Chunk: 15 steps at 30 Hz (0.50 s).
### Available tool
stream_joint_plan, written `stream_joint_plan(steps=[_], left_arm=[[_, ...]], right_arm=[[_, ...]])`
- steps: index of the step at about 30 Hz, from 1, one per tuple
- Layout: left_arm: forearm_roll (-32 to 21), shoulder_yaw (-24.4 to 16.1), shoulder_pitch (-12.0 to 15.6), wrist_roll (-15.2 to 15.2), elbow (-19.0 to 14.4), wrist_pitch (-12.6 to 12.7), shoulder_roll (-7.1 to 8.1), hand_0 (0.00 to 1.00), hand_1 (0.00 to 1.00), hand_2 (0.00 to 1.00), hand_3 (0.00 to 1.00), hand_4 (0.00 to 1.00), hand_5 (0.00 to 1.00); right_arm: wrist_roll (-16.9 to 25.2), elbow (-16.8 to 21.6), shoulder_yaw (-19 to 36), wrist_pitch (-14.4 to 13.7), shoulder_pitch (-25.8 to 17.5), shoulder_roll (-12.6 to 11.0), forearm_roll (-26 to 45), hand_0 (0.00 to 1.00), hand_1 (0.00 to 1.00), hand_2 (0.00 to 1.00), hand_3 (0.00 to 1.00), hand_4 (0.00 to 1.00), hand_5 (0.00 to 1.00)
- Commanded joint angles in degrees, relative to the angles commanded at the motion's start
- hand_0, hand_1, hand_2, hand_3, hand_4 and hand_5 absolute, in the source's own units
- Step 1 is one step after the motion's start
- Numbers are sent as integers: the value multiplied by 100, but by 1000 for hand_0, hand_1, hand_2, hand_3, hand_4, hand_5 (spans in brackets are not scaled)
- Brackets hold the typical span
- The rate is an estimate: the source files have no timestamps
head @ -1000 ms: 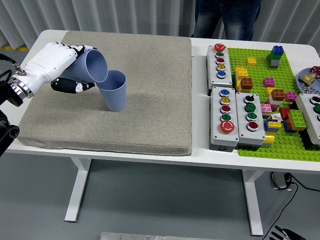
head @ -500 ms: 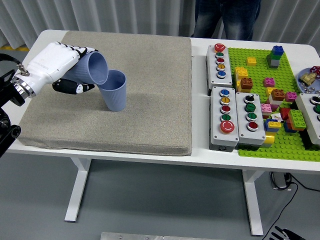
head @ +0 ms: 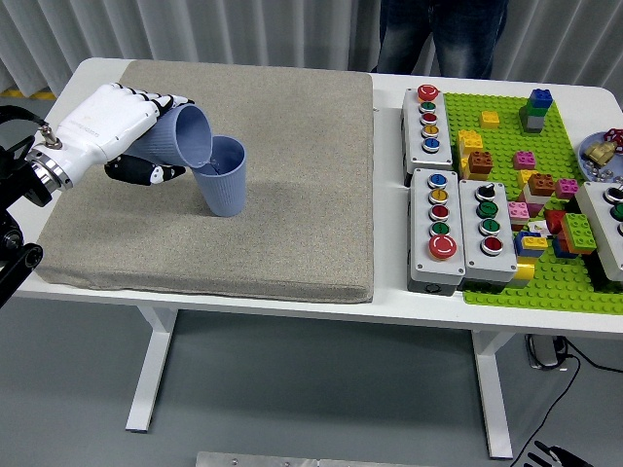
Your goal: Pick cup pour cup place
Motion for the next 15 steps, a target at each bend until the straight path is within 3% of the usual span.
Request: stream_joint_plan(steps=[15], left_arm=[[0,229,-213,51,5,42,-5,387,499,653,645,588,176]], right_arm=[[23,0,-24,-10,35,-15,32,763,699,710,607,168,362]])
